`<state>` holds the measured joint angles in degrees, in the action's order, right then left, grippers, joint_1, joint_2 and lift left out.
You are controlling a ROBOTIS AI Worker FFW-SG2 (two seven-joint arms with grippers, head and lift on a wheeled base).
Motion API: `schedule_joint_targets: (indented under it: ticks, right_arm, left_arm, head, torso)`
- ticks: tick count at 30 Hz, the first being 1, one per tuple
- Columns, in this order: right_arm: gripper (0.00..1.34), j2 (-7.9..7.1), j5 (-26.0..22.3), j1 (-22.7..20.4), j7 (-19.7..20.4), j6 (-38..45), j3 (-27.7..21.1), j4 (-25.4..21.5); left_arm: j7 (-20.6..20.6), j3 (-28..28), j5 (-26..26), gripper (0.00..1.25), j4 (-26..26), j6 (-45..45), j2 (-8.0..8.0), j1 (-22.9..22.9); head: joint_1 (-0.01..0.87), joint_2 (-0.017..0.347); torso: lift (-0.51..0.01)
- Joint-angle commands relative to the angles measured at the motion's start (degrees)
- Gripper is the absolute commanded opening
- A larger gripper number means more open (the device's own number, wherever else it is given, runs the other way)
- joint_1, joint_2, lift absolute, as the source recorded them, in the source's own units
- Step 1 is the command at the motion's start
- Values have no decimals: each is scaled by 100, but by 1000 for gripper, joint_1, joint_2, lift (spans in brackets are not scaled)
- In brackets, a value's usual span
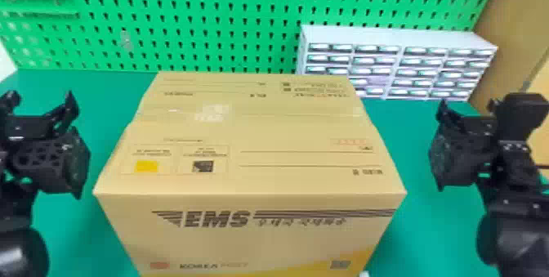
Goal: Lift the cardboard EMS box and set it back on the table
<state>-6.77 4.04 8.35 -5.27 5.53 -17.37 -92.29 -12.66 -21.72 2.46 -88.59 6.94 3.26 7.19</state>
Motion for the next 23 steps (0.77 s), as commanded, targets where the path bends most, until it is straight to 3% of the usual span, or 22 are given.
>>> schedule_joint_targets:
  ticks: [1, 23]
  right_arm:
    - [996, 0, 0, 0, 8, 1, 6, 0]
    - [996, 0, 0, 0, -1, 1, 23, 0]
  left_arm:
    - [0, 1, 0, 885, 0, 0, 8, 1]
    - [-18, 1, -26, 885, -9, 18, -1, 19]
  head:
    - [678, -14]
    - [678, -14]
  torso:
    - [-96]
    - [-96]
